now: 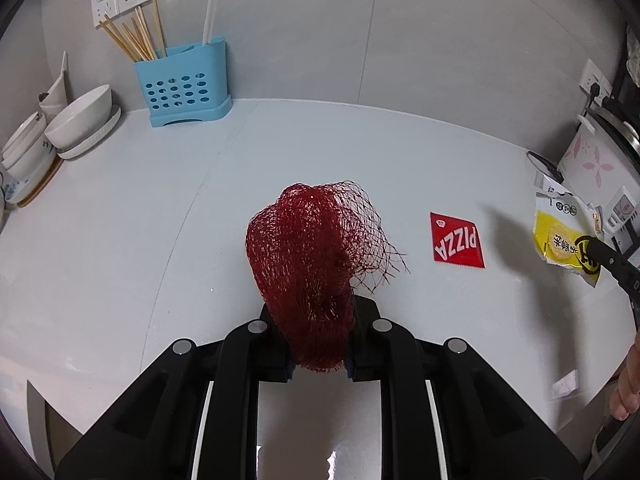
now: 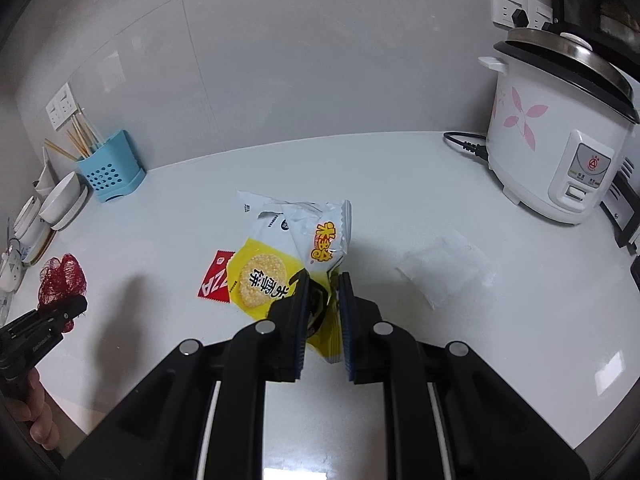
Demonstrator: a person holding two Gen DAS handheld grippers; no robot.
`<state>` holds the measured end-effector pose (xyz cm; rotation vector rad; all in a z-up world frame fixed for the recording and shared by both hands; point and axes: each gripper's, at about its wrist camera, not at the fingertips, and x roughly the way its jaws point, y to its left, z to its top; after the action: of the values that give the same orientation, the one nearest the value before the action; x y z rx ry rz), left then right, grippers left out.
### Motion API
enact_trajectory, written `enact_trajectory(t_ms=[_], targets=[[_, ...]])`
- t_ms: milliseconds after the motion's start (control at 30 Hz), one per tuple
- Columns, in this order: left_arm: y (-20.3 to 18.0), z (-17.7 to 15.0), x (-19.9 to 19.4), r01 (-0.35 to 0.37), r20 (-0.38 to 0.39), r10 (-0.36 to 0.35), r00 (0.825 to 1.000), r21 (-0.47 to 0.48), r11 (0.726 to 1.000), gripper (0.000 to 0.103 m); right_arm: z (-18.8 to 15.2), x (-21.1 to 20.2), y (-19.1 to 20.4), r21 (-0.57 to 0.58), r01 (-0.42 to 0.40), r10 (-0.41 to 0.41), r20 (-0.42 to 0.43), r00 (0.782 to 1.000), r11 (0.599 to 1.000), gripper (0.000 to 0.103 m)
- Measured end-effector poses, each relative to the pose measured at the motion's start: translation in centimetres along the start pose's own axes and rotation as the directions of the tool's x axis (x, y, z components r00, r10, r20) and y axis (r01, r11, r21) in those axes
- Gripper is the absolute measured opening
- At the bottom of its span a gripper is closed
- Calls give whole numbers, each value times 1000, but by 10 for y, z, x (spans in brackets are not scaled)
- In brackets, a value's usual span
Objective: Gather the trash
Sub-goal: 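Carry the red mesh bag with the left gripper while the right gripper carries the snack bag to the bin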
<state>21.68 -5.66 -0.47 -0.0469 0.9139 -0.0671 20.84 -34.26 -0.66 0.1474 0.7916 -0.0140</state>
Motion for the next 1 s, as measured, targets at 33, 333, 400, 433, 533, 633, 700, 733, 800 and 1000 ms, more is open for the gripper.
enact_trajectory(t_ms=[33, 333, 400, 433, 533, 633, 700, 733, 800, 1000], targets=[[-2, -5, -5, -2, 4, 2, 1000, 6, 1000, 16, -4, -7, 1, -3, -5, 5, 7, 1000, 1000, 13], [-17, -59, -55, 13, 36, -15, 999, 49, 999, 17, -56, -67, 20, -93, -73, 79, 60, 995, 993, 13], [-19, -73, -64, 14, 45, -17, 999, 65, 998, 17, -72, -81, 24, -107, -92, 100, 70, 993, 990, 13], [-21, -81, -70, 13, 53, -17, 998, 74, 997, 17, -79, -87, 26, -115, -99, 108, 76, 991, 988, 13], [-24, -101, -87, 6, 79, -13, 997, 98, 995, 17, -101, -105, 34, -140, -117, 131, 93, 987, 983, 13], [-24, -121, -100, 21, 89, -31, 996, 110, 994, 17, -124, -119, 43, -166, -132, 150, 101, 984, 977, 13], [-24, -137, -107, 24, 95, -36, 995, 120, 993, 17, -140, -124, 47, -176, -145, 164, 99, 982, 974, 13], [-24, -144, -109, 24, 101, -36, 994, 124, 992, 18, -148, -126, 48, -179, -149, 168, 98, 981, 973, 13], [-21, -160, -112, 24, 103, -38, 994, 127, 992, 18, -166, -128, 52, -193, -150, 170, 95, 981, 970, 13], [-10, -205, -112, 38, 85, -49, 995, 125, 991, 19, -212, -133, 54, -199, -177, 196, 82, 977, 964, 13]])
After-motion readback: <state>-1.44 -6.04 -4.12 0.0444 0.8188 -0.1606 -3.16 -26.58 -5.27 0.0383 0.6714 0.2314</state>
